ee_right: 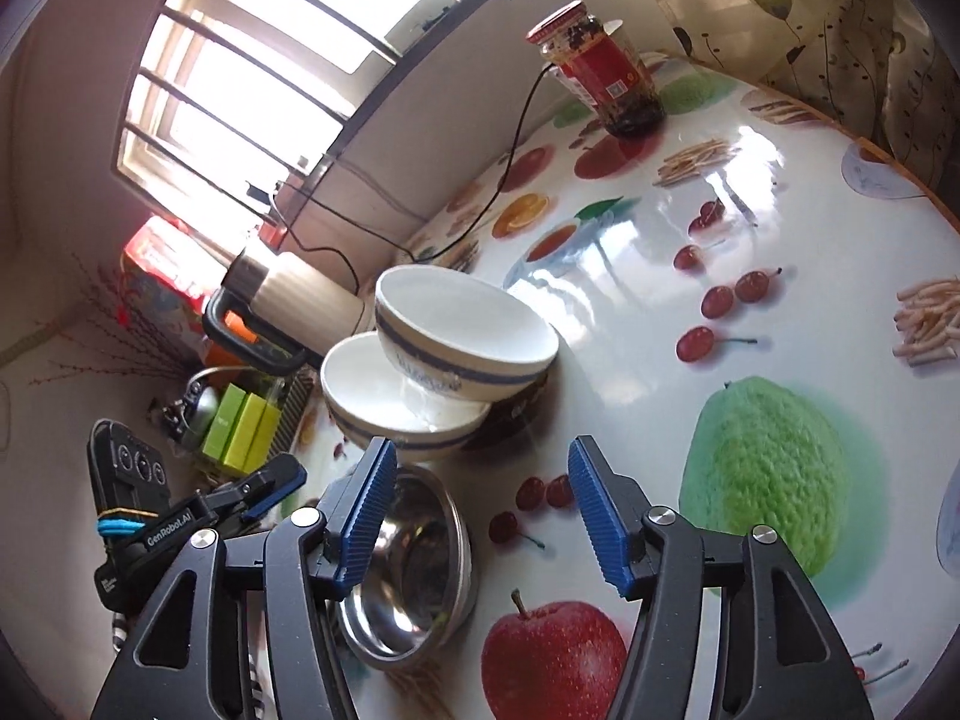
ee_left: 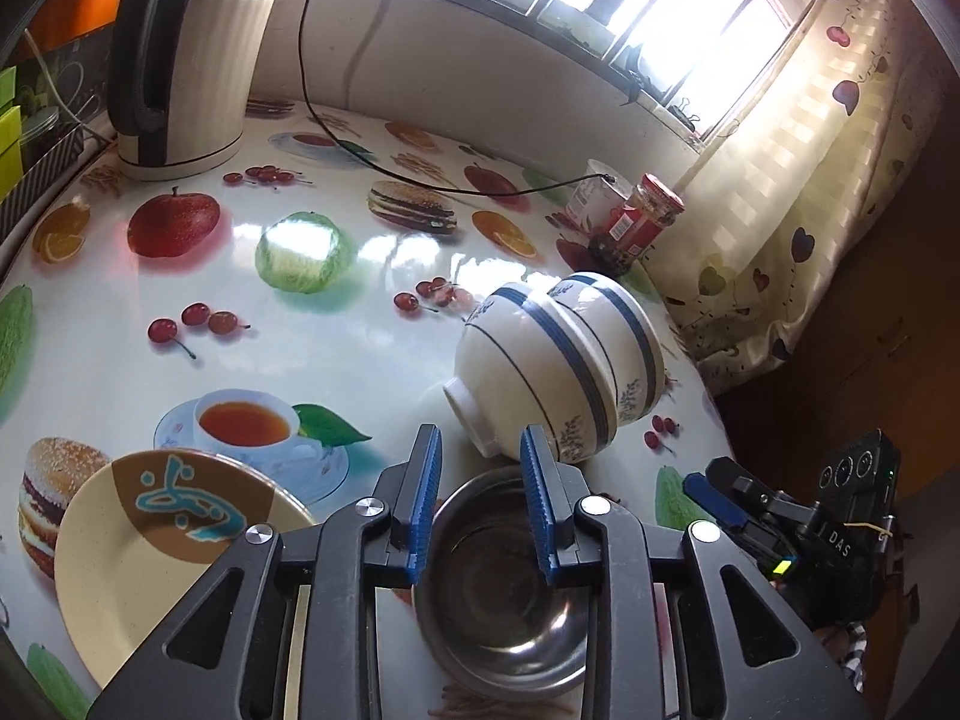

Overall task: Organize plates and bowls
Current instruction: 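Open both tools and reach them toward the white bowls beside the steel bowl, then close both tools on the rims of the white and blue-striped bowls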

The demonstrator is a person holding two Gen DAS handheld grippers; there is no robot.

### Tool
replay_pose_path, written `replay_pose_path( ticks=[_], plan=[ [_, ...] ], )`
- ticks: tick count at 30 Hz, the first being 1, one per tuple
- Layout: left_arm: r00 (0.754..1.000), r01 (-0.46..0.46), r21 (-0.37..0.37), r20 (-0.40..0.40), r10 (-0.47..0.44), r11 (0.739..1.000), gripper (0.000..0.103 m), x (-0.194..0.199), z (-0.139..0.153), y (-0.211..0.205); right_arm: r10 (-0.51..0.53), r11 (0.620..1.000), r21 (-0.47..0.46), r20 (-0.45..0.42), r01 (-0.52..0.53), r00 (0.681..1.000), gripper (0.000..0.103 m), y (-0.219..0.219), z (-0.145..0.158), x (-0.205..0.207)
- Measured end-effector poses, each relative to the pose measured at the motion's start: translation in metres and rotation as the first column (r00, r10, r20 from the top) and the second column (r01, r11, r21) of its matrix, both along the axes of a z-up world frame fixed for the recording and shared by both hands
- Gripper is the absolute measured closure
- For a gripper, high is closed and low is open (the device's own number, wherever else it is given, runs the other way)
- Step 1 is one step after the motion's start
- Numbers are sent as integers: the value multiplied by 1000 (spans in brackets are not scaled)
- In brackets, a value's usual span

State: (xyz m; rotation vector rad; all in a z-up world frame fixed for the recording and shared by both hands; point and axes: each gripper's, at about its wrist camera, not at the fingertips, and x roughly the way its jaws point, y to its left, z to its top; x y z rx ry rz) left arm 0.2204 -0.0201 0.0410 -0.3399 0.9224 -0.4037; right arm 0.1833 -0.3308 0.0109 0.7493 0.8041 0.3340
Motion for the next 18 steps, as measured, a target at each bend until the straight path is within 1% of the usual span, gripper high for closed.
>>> replay_pose_path(
  ticks=[4, 5, 7, 10, 13, 16, 18],
  plan=[
    [1000, 14, 24, 6, -14, 1000, 73, 18, 11, -14, -63, 994, 82, -39, 66, 997, 37, -18, -3, 29],
    [1000, 20, 22, 4, -20, 1000, 70, 23, 13, -17, -66, 991, 111, -51, 71, 997, 36, -21, -5, 37],
    [1000, 19, 10, -14, -19, 1000, 69, 34, 14, -22, -66, 985, 155, -78, 78, 995, 36, -25, -10, 54],
    [1000, -5, 4, -20, 6, 1000, 69, 47, 17, -27, -78, 981, 164, -129, 99, 989, 36, -28, -20, 74],
    [1000, -4, 2, -23, 5, 1000, 69, 56, 16, -32, -64, 980, 177, -160, 93, 985, 36, -27, -31, 90],
    [999, -4, 11, -40, 5, 1000, 69, 63, 13, -37, -35, 982, 174, -189, 69, 981, 36, -20, -39, 100],
    [999, 7, 10, -38, -6, 1000, 69, 65, 11, -39, 3, 986, 163, -188, 28, 982, 36, -13, -39, 104]
  ],
)
